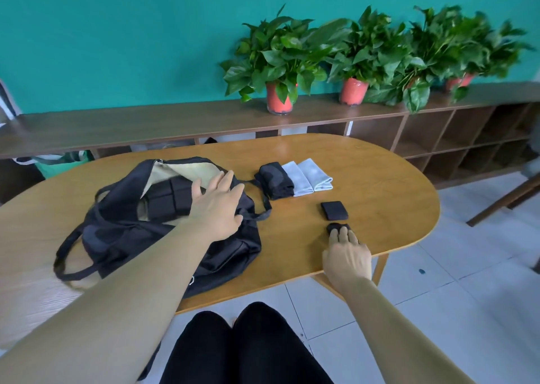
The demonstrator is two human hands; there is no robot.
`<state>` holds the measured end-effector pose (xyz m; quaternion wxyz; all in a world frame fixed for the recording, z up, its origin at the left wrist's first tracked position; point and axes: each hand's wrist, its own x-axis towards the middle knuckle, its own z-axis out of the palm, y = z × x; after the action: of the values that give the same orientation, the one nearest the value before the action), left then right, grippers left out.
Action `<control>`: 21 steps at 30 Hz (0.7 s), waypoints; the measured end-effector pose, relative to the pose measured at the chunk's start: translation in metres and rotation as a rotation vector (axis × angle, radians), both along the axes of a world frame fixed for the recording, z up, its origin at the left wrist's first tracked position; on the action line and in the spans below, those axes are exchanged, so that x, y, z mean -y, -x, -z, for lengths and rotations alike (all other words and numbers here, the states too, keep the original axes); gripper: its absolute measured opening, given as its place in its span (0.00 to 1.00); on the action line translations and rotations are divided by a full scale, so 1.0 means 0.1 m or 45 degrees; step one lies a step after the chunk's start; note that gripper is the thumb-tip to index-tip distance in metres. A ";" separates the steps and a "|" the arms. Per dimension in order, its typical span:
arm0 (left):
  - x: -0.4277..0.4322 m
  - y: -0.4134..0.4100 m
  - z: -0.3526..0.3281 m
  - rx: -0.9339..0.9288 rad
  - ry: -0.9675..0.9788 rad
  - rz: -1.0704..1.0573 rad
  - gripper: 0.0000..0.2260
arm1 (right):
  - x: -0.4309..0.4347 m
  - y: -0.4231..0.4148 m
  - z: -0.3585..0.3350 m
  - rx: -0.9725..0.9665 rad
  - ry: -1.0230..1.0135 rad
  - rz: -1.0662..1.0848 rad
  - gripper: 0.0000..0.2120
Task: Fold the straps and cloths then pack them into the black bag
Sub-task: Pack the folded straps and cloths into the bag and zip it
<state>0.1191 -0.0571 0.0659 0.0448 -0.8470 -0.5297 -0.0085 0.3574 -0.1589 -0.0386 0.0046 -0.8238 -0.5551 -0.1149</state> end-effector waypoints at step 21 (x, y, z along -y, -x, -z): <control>-0.01 0.50 -0.05 -0.006 -0.019 -0.106 0.26 | -0.19 0.62 -0.50 0.094 0.079 -0.337 0.10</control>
<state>0.0696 -0.0558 0.0704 0.0528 -0.8238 -0.5644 -0.0085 0.2950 -0.1399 0.0111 -0.0260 -0.7385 -0.6618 -0.1261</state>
